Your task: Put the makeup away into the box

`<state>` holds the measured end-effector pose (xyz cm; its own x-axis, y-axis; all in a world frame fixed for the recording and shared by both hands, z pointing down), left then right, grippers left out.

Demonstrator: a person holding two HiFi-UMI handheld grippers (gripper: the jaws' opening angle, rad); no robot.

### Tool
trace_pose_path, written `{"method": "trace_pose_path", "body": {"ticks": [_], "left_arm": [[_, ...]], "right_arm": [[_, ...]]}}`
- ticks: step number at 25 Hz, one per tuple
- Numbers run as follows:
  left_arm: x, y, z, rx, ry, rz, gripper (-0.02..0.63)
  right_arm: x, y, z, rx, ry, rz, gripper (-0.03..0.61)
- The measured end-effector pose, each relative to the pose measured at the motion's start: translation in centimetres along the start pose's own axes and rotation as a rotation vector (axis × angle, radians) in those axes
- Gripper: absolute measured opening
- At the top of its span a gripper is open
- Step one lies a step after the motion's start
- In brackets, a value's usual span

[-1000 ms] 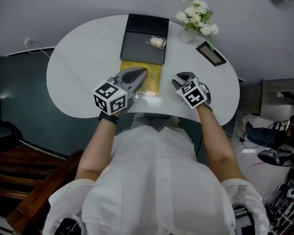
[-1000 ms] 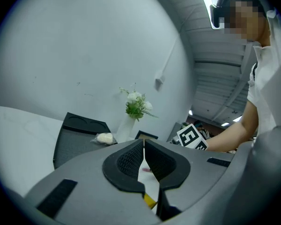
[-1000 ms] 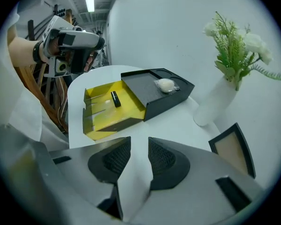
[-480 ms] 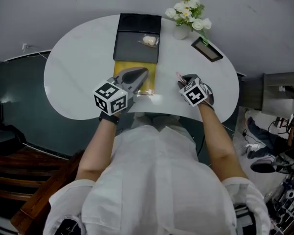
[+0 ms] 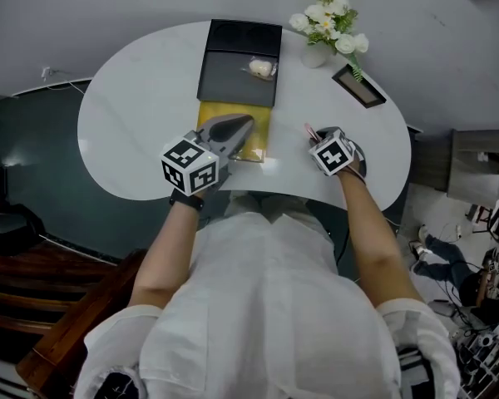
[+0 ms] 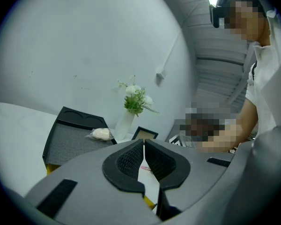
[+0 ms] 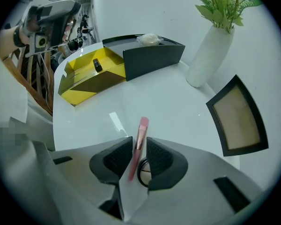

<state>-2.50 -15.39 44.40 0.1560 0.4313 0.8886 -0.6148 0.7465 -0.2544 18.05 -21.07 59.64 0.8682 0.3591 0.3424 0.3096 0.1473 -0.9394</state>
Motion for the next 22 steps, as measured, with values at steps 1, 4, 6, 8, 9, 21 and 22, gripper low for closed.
{"method": "trace_pose_path", "body": {"ticks": [1,4,6,8,9,21,22], "left_arm": [[0.0,0.1,0.1,-0.002,0.002,0.000,0.023],[0.1,0.3,0.5,-0.008,0.008,-0.001,0.023],[0.1,0.4,0.7,-0.011,0.010,-0.003,0.023],[0.2,0.5,0.9,-0.014,0.012,-0.006,0.023],[0.1,0.6,1.0,-0.015,0.012,-0.007,0.023],[0.0,2.1,1.7,-0.029,0.020,-0.028,0.023],[0.0,2.3,1.8,-0.032,0.020,-0.030,0.023]], "right_arm": [[0.2,-0.2,0.1,-0.006,-0.011,0.014,0.088],[0.0,-0.4,0.0,-0.004,0.000,0.023,0.078],[-0.1,-0.5,-0.1,-0.009,0.000,0.028,0.072],[0.3,-0.8,0.1,-0.028,-0.018,0.047,0.067],[0.3,-0.8,0.2,-0.031,-0.018,0.050,0.064],[-0.4,-0.7,0.4,-0.015,0.020,0.078,0.048],[0.1,-0.9,0.5,-0.027,0.000,0.098,0.048]]}}
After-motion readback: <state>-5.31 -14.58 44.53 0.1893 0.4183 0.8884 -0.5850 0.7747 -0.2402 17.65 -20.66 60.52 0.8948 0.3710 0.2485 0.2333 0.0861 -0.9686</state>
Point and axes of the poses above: the fingertips, and each gripper's own axes: y backward along the fingers, z to its left, x out of its underside, the point moved 4 cm from there along y, backward along the fingers, and after that the axes turned 5 degrees about -x, right-handed, at the moved point
